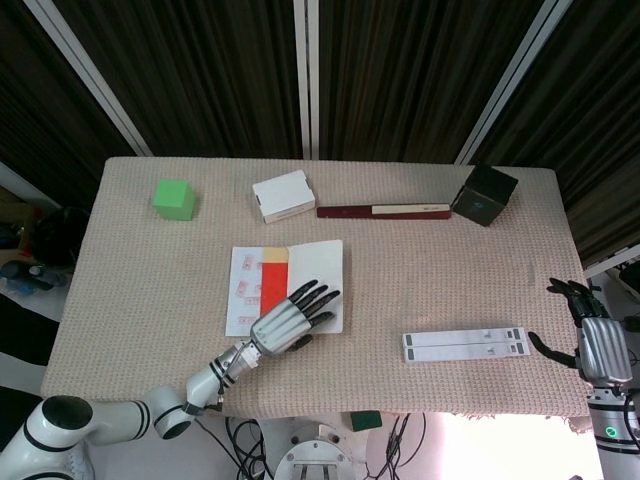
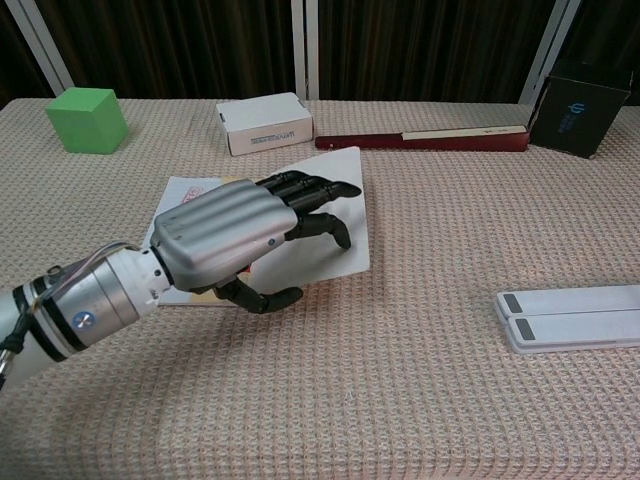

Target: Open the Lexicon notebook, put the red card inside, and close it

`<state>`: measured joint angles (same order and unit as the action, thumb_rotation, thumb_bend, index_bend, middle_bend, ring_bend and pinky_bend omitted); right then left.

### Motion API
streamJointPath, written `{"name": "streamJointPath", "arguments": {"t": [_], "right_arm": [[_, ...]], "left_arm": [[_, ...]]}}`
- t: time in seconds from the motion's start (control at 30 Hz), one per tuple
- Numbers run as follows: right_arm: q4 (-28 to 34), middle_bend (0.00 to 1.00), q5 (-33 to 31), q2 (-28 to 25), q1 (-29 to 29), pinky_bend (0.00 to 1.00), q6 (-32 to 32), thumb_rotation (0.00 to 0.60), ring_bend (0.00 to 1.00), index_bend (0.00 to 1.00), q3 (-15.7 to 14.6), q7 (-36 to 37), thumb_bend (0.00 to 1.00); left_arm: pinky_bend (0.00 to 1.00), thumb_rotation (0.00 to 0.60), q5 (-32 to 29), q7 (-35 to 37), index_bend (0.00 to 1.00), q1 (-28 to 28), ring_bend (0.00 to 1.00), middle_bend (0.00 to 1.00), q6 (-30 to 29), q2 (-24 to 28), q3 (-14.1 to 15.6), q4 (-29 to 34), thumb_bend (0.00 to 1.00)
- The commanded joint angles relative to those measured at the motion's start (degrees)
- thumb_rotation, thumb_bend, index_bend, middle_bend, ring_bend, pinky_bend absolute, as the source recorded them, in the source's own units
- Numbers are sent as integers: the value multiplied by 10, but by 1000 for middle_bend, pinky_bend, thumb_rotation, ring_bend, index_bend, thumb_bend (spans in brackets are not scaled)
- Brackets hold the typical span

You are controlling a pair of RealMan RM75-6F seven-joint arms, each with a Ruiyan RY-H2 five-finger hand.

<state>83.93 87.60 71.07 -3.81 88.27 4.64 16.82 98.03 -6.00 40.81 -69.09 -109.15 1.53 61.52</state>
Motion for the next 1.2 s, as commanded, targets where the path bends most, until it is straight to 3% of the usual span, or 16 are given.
{"name": "streamJointPath", "arguments": {"t": [0.03, 0.23, 0.5, 0.77, 1.2], "right_arm": [[1, 235, 0, 0, -1, 252, -1, 600, 132, 174, 0, -1, 160], [3, 235, 1, 2, -4, 252, -5, 600, 132, 175, 1, -5, 160], [10, 235, 4, 1, -9, 252, -9, 600, 132, 175, 2, -15, 160], [20, 235, 5, -2, -15, 253, -15, 600, 132, 175, 3, -25, 160], [28, 235, 5, -3, -19, 252, -18, 600, 132, 175, 2, -33, 160]], "left_arm": [[69, 600, 4, 18, 252, -15, 0, 0, -28, -11, -1, -30, 336], [69, 600, -10, 47, 246, -43, 0, 0, -70, -25, -10, -67, 336], [69, 600, -46, 76, 245, -66, 0, 0, -80, -36, -32, -82, 335], [68, 600, -89, 127, 238, -88, 0, 0, -82, -31, -59, -53, 334], [48, 600, -134, 133, 230, -117, 0, 0, -81, -24, -84, -12, 334]]}}
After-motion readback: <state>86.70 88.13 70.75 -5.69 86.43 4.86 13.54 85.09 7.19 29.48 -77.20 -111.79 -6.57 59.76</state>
